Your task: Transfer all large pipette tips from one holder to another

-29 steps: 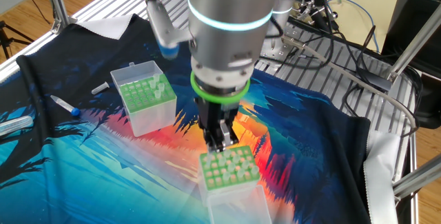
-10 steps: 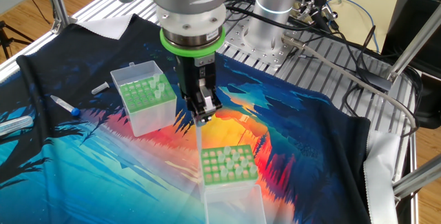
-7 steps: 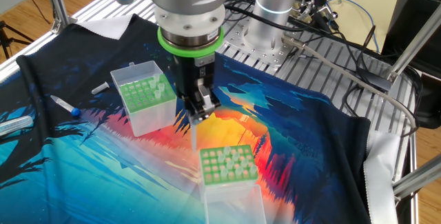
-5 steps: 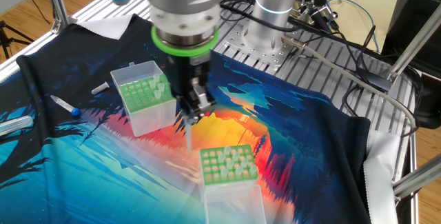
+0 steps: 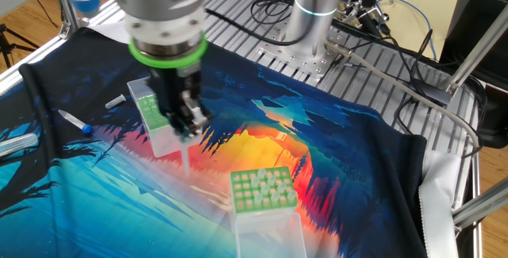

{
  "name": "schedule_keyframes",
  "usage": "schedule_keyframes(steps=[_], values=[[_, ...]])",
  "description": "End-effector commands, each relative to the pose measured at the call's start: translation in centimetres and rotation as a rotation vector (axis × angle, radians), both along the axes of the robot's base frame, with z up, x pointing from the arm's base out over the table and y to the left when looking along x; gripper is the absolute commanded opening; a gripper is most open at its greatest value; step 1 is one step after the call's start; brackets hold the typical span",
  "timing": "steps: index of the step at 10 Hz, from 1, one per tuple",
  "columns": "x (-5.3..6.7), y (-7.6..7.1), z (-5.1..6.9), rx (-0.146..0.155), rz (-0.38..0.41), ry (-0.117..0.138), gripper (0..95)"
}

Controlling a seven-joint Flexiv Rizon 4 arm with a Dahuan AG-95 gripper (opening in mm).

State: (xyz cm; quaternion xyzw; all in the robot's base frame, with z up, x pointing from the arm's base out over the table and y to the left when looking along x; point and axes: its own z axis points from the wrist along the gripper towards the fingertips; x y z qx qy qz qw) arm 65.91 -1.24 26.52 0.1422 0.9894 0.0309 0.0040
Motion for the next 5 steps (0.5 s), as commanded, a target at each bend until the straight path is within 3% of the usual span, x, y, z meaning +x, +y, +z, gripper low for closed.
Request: schedule_keyframes(steps=[1,5], values=[[0.3,-1.8,-0.7,0.000,0.043,-0.006,0.0],[-0.6,-3.3,-1.5,0.011,0.061,-0.008,0.0]])
